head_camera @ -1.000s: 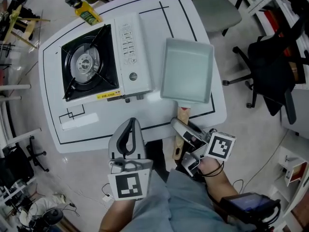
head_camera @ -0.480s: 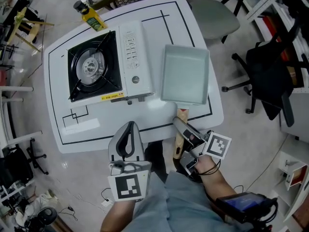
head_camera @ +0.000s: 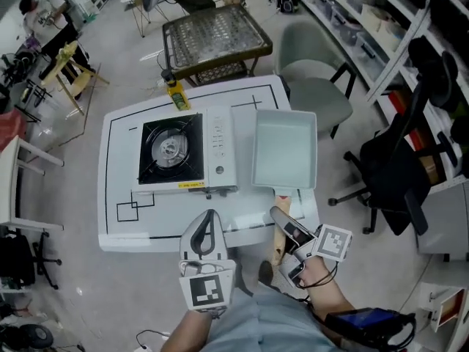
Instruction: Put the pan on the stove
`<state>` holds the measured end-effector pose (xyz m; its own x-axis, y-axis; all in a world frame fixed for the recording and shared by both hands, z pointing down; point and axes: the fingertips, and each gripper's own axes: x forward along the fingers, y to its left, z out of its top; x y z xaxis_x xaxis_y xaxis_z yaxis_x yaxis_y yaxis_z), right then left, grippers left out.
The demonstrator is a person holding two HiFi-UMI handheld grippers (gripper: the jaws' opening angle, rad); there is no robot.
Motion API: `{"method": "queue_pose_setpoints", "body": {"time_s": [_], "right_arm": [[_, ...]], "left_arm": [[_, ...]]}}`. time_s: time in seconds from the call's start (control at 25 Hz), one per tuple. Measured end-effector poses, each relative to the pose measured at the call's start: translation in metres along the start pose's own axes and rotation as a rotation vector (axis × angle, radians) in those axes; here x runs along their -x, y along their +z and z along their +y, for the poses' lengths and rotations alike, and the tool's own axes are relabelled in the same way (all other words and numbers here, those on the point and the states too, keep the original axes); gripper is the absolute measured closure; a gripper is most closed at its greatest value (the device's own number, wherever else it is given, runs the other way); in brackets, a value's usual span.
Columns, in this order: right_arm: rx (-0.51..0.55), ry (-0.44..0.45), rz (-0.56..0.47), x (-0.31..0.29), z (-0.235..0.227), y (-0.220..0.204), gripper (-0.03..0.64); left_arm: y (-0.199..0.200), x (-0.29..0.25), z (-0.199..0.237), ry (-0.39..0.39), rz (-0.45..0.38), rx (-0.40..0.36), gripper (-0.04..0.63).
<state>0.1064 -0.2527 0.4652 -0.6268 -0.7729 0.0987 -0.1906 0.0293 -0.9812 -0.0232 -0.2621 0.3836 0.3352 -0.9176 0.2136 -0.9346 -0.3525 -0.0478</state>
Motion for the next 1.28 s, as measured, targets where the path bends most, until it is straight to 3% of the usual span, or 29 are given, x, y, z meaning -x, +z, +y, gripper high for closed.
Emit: {"method": "queue_pose_setpoints", "body": {"time_s": [0.24, 0.64, 0.88, 1.28], "right_arm": [[0.090, 0.021, 0.016, 0.023, 0.037, 0.000, 0.474], [0.116, 0.019, 0.107, 0.001, 0.035, -0.038, 0.474], [0.116, 0.003, 0.115, -0.065, 0.039, -0.063, 0.474], [0.113, 0.056, 0.170, -0.187, 0.091, -0.123, 0.474]], "left_arm": [[0.038, 0.041, -0.001, 0.051, -0.092, -0.024, 0.577], [0.018, 0.065, 0.029, 0.104, -0.086, -0.016, 0.577], [0.009, 0.049, 0.100, 0.106, -0.076, 0.000, 0.577], [0.030, 0.048, 0.227, 0.143, -0.112, 0.026, 0.577]]}}
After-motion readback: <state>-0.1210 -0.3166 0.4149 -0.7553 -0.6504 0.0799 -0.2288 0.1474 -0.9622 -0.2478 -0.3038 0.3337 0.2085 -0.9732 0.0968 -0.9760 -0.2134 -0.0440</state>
